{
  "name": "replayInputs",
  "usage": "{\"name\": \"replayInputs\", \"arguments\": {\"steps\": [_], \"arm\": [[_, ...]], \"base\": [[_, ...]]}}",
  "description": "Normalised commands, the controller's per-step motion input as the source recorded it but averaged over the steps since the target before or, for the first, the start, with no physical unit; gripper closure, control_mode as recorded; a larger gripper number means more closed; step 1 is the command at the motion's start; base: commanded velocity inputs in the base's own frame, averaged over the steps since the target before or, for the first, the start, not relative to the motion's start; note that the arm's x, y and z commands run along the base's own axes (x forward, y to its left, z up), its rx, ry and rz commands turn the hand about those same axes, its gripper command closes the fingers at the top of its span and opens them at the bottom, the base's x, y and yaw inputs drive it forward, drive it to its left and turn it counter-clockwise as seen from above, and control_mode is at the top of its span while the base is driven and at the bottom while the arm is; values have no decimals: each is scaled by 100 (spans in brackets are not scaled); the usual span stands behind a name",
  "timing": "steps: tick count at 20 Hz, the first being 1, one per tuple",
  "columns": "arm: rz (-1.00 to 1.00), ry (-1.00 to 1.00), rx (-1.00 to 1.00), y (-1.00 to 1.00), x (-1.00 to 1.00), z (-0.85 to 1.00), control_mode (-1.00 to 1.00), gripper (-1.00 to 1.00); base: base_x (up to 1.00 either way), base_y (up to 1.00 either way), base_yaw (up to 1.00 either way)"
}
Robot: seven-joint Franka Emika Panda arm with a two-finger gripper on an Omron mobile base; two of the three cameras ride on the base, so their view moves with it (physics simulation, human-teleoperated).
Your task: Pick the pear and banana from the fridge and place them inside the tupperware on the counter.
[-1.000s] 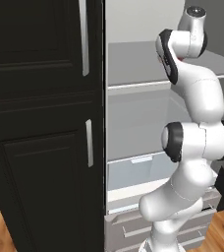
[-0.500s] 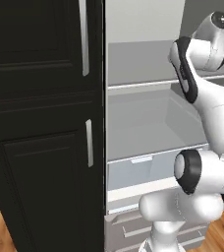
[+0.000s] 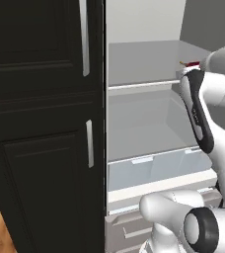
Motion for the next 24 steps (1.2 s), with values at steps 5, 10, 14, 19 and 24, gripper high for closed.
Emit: {"name": "replayInputs", "arguments": {"steps": [5,10,14,19,24], "arm": [[-4,7,16,19,-90,1,-100,100],[-5,2,16,19,-89,0,-100,100],[-7,13,21,19,-85,6,-100,100],[-4,17,17,18,-84,9,-100,100],[0,0,0,0,0,0,100,100]], "base": [[0,0,0],[0,0,0],[0,0,0],[0,0,0],[-96,27,0]]}}
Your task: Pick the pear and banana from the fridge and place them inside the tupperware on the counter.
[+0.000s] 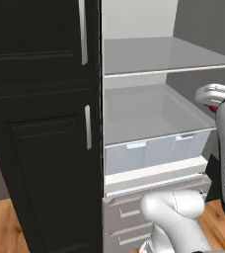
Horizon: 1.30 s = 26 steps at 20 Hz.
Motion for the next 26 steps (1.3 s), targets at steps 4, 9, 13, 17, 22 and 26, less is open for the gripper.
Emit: {"name": "replayInputs", "arguments": {"steps": [4,9,13,17,22,26], "arm": [[0,0,0,0,0,0,100,100],[0,0,0,0,0,0,100,100],[0,0,0,0,0,0,100,100],[0,0,0,0,0,0,100,100],[0,0,0,0,0,0,100,100],[0,0,0,0,0,0,100,100]], "base": [[-100,37,0],[-99,43,0],[-100,18,-21],[-92,-2,-66],[-29,-34,-87],[1,-56,-62]]}}
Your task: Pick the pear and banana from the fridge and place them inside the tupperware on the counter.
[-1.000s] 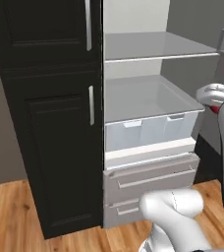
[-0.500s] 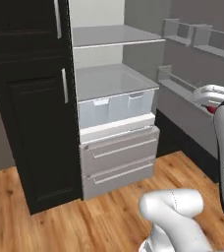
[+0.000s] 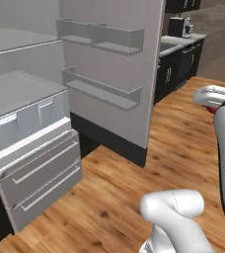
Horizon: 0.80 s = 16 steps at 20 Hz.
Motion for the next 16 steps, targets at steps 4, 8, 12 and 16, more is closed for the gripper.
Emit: {"name": "replayInputs", "arguments": {"steps": [4,8,12,16], "arm": [[0,0,0,0,0,0,100,100],[0,0,0,0,0,0,100,100],[0,0,0,0,0,0,100,100],[0,0,0,0,0,0,100,100]], "base": [[21,-57,-33],[33,-49,-23],[43,-49,-12],[56,-55,0]]}}
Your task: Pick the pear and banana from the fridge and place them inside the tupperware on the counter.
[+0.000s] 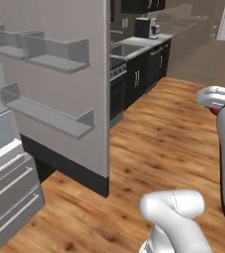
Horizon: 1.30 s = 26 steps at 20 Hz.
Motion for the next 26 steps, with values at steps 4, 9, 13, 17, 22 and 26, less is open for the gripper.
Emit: {"name": "replayInputs", "arguments": {"steps": [4,9,13,17,22,26], "arm": [[0,0,0,0,0,0,100,100],[0,0,0,0,0,0,100,100],[0,0,0,0,0,0,100,100],[0,0,0,0,0,0,100,100],[0,0,0,0,0,0,100,100],[0,0,0,0,0,0,100,100]], "base": [[73,-54,5],[81,-52,11],[99,-39,28],[100,-32,46],[100,-27,56],[100,-25,63]]}}
